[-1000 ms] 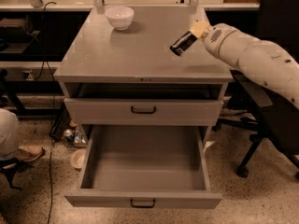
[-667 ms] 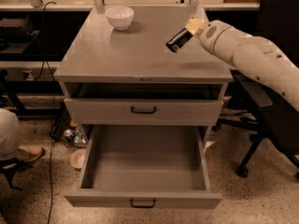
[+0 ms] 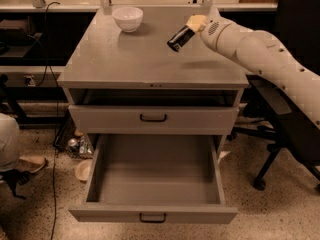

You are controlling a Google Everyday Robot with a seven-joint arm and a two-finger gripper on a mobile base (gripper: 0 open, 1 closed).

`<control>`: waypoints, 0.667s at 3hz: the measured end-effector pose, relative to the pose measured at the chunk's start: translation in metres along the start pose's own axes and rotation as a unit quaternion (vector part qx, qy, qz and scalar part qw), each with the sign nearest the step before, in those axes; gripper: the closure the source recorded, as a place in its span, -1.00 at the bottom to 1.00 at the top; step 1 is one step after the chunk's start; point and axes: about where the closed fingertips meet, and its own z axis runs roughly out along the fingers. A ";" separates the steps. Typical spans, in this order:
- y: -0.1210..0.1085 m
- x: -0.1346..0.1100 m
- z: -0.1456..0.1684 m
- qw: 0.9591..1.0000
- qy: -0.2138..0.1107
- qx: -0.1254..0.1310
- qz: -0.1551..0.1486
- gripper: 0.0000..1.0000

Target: Pick rxbar blueberry from middle drawer and place on counter

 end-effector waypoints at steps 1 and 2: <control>0.003 0.001 0.002 1.000 0.001 -0.002 0.000 0.11; 0.005 0.002 0.004 1.000 0.002 -0.004 0.000 -0.36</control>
Offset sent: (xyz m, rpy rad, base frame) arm 0.0007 0.0031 0.0012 0.0012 -0.0011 0.0041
